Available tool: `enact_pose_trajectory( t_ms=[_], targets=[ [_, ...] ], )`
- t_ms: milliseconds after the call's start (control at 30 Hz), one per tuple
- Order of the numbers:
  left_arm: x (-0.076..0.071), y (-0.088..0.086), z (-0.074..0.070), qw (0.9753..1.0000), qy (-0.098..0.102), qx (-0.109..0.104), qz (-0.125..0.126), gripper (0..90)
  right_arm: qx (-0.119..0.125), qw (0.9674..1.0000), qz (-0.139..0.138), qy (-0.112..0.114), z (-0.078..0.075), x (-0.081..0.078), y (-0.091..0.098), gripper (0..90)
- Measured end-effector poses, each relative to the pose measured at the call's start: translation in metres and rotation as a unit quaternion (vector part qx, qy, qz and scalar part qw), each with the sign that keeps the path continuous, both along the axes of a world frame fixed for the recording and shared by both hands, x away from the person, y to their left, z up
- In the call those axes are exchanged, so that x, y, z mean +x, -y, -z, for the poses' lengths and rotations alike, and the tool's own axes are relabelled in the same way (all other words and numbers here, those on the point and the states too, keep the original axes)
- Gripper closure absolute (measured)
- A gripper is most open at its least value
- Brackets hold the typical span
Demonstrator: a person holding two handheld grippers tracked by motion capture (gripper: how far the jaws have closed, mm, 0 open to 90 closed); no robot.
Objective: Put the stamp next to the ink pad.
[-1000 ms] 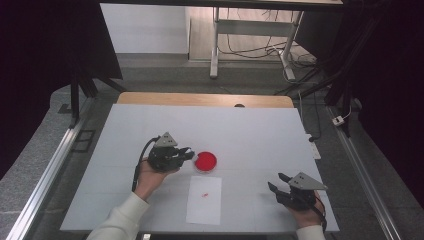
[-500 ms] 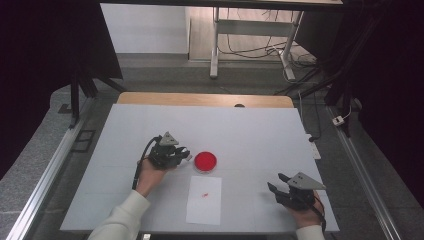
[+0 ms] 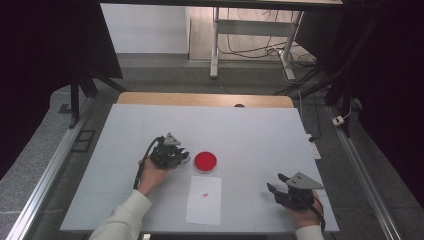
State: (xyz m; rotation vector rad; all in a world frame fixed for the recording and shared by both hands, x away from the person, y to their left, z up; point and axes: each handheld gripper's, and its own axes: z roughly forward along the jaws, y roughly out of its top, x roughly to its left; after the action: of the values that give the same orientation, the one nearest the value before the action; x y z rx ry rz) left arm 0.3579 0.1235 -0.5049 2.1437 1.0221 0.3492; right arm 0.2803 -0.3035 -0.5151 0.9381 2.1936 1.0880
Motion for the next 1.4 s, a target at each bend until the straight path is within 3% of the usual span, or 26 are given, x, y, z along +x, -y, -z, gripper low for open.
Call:
enact_pose_trajectory(
  t_ms=[467, 833, 1133, 1400],
  targets=[
    [0.001, 0.003, 0.002, 1.0000, 0.004, 0.000, 0.001, 71.7, -0.002, 1.0000, 0.000, 0.000, 0.000, -0.001, -0.001, 43.2],
    [-0.002, 0.001, -0.002, 0.9996, 0.019, -0.014, -0.015, 41.9, -0.001, 1.0000, -0.001, 0.000, 0.000, 0.000, -0.001, 42.9],
    [-0.020, -0.009, -0.014, 0.9978, 0.044, -0.049, -0.005, 35.3, 0.003, 0.9999, -0.015, 0.008, 0.000, 0.001, -0.001, 42.2],
    [-0.043, -0.021, -0.017, 0.9980, 0.051, -0.037, 0.007, 35.1, 0.011, 0.9995, -0.024, 0.016, -0.002, 0.003, 0.004, 42.0]
  ],
)
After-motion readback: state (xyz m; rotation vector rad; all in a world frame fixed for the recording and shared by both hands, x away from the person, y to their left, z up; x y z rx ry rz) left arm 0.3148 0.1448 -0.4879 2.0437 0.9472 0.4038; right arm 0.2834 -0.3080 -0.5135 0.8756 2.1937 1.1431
